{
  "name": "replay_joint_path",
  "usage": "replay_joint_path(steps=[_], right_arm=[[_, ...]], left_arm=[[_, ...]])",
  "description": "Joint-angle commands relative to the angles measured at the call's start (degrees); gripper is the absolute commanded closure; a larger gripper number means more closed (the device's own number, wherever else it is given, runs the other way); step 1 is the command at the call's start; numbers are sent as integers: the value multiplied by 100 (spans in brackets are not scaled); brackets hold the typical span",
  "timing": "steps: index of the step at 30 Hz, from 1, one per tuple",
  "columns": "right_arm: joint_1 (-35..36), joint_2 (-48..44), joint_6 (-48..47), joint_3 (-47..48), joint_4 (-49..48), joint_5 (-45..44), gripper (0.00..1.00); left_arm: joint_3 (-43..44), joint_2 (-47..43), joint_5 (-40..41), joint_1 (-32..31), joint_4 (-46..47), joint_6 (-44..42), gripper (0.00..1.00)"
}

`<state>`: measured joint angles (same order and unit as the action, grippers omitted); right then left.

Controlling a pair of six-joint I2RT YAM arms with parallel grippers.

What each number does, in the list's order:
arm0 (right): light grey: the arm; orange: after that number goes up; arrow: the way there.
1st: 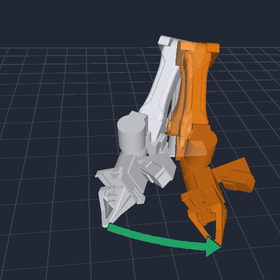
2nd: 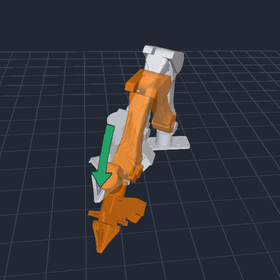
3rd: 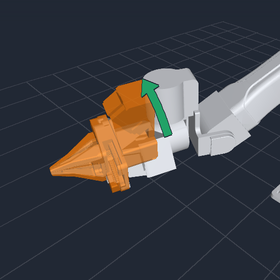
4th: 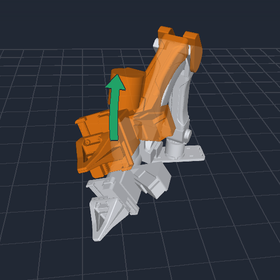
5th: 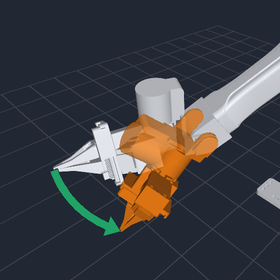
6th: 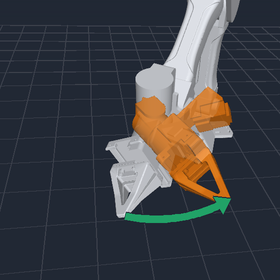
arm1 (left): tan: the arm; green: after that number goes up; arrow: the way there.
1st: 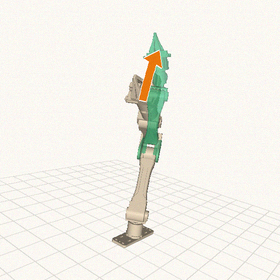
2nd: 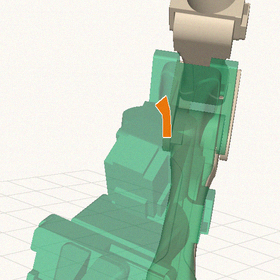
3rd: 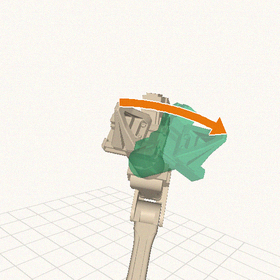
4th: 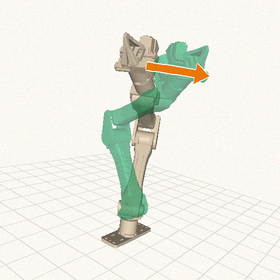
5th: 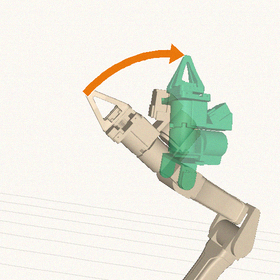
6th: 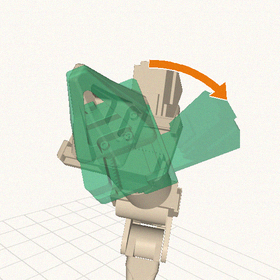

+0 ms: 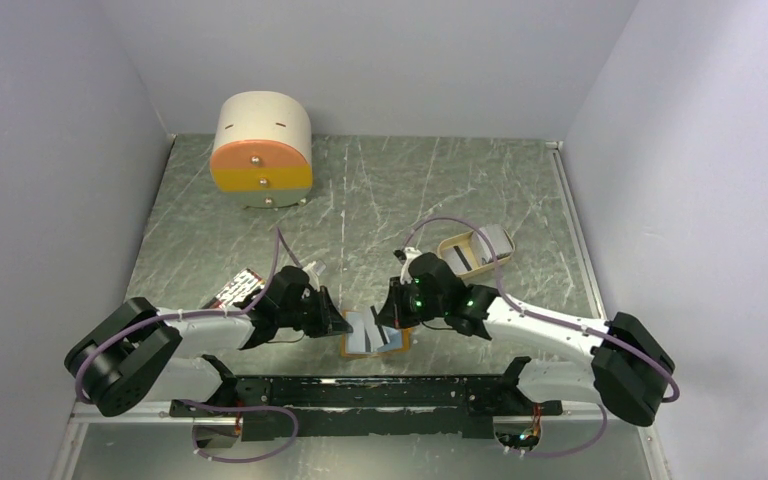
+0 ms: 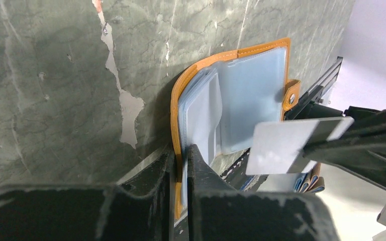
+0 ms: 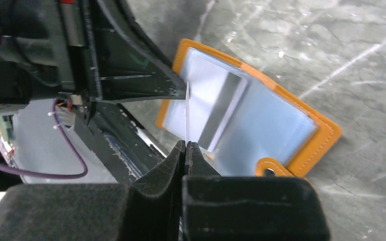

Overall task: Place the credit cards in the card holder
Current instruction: Adjust the credit card.

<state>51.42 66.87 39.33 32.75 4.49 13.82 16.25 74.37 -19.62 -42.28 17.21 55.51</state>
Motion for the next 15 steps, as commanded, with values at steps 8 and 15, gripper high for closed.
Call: replay_joint_path(steps=[8,15], right_arm=[[64,-569,311,-430,670,-1629,100],[59,-582,339,-473,867,-2078,100]], left_arm=[[70,4,273,-37,-212,-34,91],[70,-30,264,-42,-236,-36,91]])
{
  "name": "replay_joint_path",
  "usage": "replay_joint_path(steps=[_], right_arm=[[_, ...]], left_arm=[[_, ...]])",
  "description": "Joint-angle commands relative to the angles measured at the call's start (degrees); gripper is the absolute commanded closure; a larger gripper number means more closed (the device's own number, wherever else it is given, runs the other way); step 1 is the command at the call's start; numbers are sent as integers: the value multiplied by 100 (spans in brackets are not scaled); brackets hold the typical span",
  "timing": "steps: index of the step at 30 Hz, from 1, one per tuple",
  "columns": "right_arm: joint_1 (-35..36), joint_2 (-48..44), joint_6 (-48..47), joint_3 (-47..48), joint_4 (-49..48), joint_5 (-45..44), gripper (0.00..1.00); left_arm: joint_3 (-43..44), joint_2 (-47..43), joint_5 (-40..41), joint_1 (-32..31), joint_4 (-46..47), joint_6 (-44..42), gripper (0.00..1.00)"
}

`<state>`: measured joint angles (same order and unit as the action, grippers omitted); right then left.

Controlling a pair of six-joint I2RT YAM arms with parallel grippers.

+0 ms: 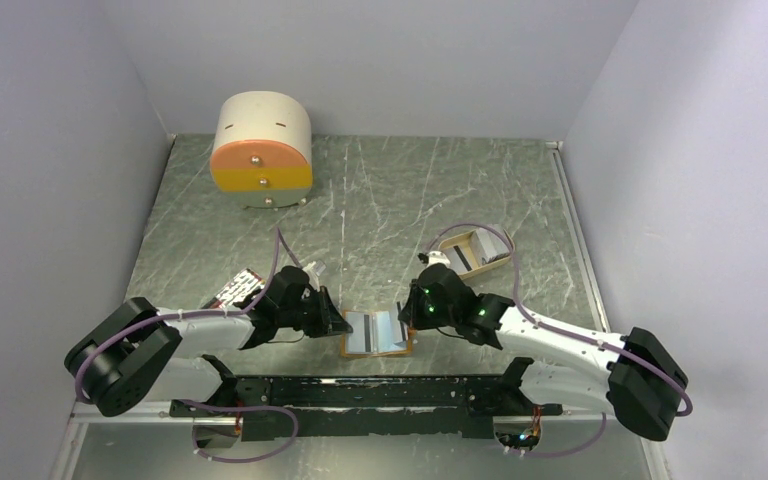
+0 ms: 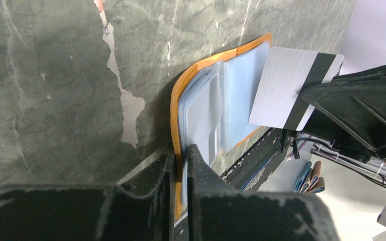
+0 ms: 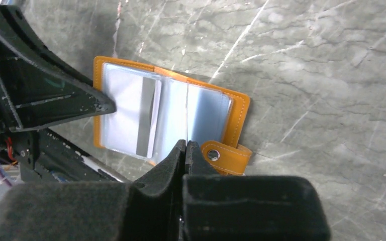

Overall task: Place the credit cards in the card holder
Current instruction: Adjust the credit card.

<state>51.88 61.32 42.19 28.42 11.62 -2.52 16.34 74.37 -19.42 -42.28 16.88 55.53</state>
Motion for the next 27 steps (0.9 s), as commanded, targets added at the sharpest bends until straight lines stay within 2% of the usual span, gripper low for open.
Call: replay_joint_path(steps=[1,6,13,19,27], right_arm=[[15,21,48,-29,122,-390,100],[118,301,59,447,239,-52,100],[522,899,453,1372,1189,-581,98],[1118,1821,813,2291,2289,-1590,97],[1446,2915,947,2984,2472,-2034,98]], left_arm=[[62,-47,230,-43,-203,-42,91],[180,-288,-10,-37,-220,-13,91],[392,-549,-312,-37,-36,287,91],[345,-562,-220,-38,47,336,91],[291,-264,-242,-41,277,397,91]])
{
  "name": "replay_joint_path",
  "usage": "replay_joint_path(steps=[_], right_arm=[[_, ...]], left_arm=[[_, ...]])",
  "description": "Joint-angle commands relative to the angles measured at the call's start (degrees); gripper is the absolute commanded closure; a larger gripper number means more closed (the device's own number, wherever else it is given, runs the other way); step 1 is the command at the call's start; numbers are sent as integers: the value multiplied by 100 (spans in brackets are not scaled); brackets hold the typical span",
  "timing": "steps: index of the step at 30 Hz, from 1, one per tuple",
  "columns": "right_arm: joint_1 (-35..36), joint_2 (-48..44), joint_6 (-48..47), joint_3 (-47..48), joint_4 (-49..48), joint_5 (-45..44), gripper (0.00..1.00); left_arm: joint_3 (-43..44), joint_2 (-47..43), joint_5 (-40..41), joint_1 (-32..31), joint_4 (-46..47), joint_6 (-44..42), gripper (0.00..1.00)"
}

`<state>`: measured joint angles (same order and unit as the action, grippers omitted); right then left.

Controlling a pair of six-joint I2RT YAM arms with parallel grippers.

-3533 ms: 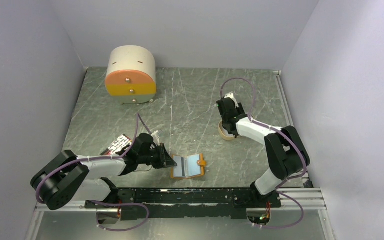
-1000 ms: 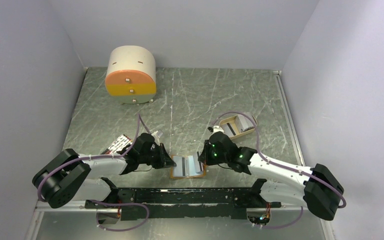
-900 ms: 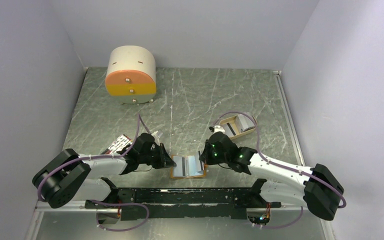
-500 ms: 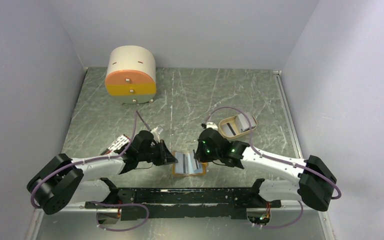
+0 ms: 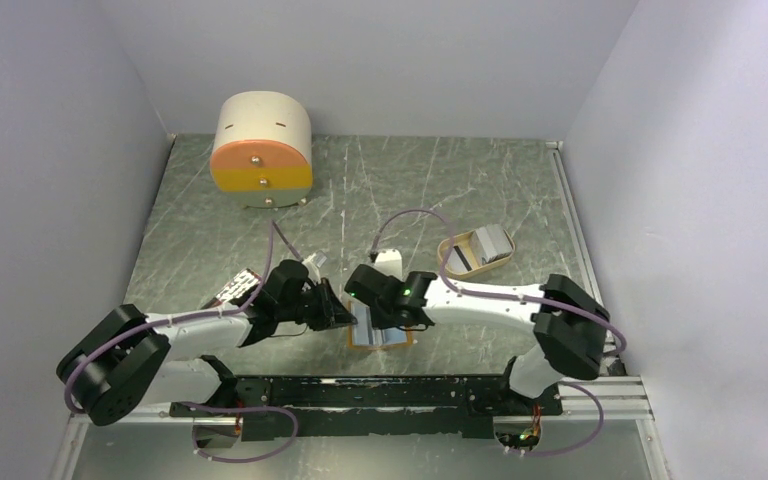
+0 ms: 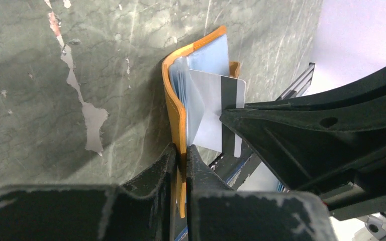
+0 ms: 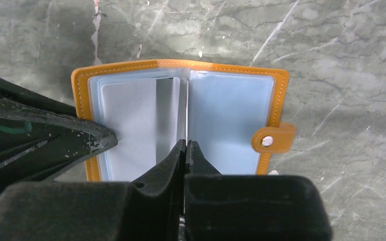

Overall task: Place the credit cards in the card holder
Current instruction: Adjust the credit card.

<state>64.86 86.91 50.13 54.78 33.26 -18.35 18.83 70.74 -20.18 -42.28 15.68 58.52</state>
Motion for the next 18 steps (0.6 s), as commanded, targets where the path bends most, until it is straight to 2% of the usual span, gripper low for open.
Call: replay_joint_path(steps=[1,5,10,13,18], right_arm=[[183,454,151,443,317,-481,98],[319,842,224,844,713,-817,98],[317,615,208,808,765,-918,98],[265,170,-55,450,205,-852,99],[-131,-492,-362,-431,-957,-115,100]], left_arm=[[45,118,-165,-43,379,86,91],[122,163,-15,-38,102,-35,91],[187,162,297,-41,-405,-208,77],[195,47,413,-28,-540,-267,73],[296,-93,482,-5,-767,-285,72]])
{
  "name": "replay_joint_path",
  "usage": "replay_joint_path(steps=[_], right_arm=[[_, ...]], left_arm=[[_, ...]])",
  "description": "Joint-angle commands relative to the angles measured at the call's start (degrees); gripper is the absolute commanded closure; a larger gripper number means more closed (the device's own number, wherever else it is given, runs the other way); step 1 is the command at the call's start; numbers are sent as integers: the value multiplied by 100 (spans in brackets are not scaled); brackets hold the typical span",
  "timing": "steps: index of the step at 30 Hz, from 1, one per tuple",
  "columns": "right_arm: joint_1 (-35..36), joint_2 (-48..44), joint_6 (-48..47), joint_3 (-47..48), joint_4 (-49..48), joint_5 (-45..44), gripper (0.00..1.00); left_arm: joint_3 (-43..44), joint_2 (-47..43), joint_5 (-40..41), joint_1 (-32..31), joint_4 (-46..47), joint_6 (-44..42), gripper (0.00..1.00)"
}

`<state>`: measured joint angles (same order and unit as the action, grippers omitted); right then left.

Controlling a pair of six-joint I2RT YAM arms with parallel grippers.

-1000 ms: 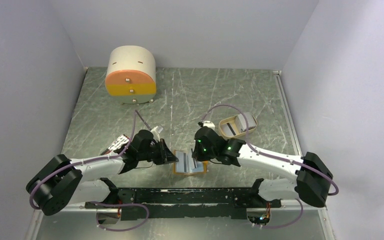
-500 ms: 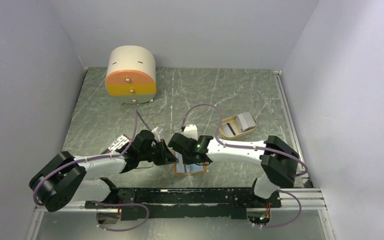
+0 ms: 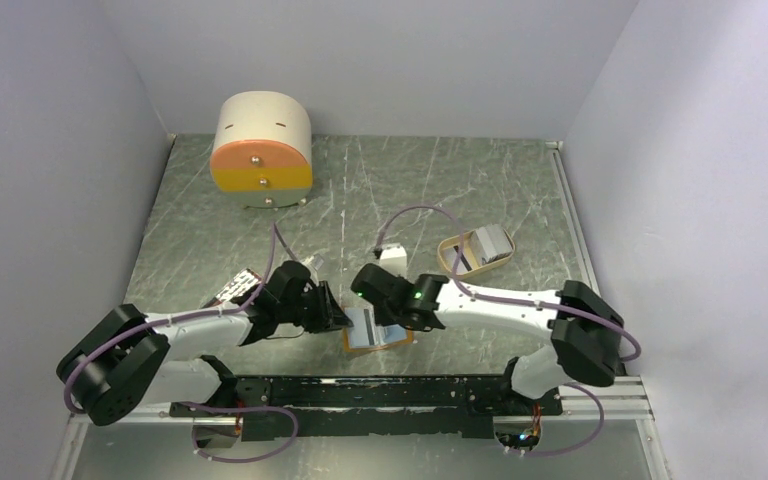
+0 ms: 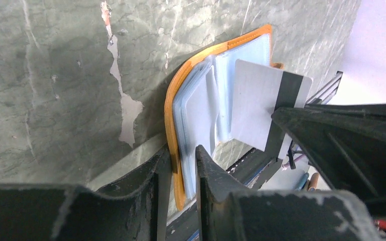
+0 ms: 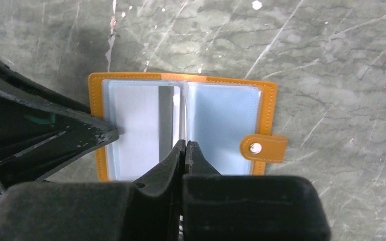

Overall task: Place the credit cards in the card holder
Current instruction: Adjust the credit card.

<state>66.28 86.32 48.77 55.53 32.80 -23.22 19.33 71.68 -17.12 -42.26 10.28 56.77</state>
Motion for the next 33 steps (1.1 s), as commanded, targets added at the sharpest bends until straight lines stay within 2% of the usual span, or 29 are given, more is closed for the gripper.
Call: replay_joint_path(steps=[1,4,7,11,13,18,21,27,30,33], right_arm=[[-319,-610,-242,-637,-1066,410,100],[-489,-998,-352,-1051,-1544,598,100],[-669,-1334,-368,-1361,-1987,932,100],[-838,-1926,-366,-1870,-2592,1334,100],[-1022,-2200,-328,-2197,-2993,1631,100],[-1698,-2862,393,-3435,-4988,2901,100],[-1793,-3059,726,-3840,-6002,3286,100],[-1869,-3160,1421,-4450,-8063,3824,100],[-1871,-3210,1546,-4499,-8330,3860,100],[-1871,-3241,1685,-4592,-8522,3832,100]], left_arm=[[246,-222,159,-1,-235,-101,72],[286,-274,238,25,-346,-134,71],[506,-359,431,207,-951,-339,69],[594,-921,391,529,-1308,-384,67],[599,-1178,182,611,-1191,-375,64],[246,-1638,-851,720,-17,-14,56],[-103,-1667,-1646,786,1145,331,41],[-425,-1317,-2266,794,2829,896,30],[-474,-1355,-2284,787,3165,1025,30],[-472,-1479,-2254,789,3089,976,40]])
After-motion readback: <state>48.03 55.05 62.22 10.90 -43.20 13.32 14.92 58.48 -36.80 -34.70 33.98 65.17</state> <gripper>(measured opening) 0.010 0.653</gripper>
